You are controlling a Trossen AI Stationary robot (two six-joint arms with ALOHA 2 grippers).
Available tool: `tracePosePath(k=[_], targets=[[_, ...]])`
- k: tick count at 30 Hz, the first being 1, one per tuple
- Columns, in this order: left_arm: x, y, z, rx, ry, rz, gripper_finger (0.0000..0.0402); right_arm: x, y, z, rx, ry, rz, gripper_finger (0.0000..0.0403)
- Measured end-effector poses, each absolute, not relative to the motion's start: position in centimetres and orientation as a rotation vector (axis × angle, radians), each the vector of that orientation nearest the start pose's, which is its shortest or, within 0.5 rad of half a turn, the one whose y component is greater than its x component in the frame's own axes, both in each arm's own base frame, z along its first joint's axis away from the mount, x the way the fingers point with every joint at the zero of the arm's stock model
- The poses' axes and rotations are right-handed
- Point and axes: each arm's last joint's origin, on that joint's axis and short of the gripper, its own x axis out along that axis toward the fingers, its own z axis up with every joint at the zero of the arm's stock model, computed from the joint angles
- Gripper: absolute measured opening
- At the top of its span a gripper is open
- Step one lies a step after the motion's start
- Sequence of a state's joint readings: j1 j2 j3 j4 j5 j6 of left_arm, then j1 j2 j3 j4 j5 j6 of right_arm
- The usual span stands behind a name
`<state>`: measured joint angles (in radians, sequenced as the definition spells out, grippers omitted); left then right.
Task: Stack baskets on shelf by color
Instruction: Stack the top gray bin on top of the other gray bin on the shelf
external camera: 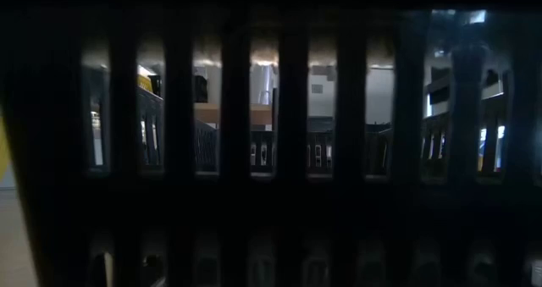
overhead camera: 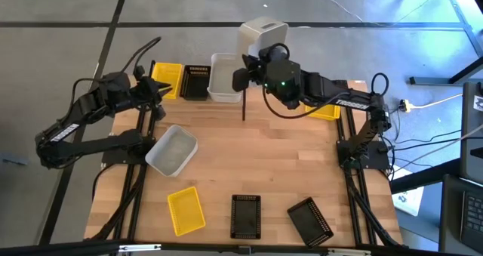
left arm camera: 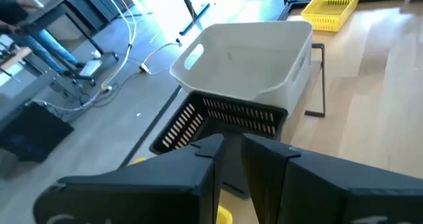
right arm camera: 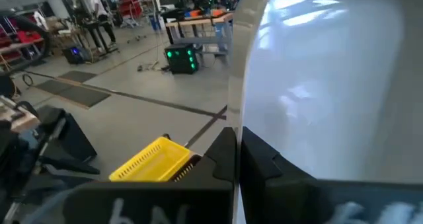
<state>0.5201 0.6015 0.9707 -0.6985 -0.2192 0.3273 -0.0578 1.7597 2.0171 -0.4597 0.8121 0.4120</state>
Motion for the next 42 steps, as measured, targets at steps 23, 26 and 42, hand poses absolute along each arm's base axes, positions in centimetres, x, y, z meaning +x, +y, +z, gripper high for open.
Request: tracePosePath(k=[23,26,42], targets=[[11.0,7.0,37.6,0.334,0.358,0.684,0.0048,38.7,-4.2,45.2,0.305,0.071,-0.848,0.0000],[11.2,7.2,37.6,0.371,0.380,0.676,0.0046,39.2,-4.2,45.2,0.327,0.052,-0.797,0.0000],[14.6,8.8,35.8,0.443,0.512,0.538,0.0044,41.4,-6.9,43.1,0.444,0.036,-0.767,0.0000]])
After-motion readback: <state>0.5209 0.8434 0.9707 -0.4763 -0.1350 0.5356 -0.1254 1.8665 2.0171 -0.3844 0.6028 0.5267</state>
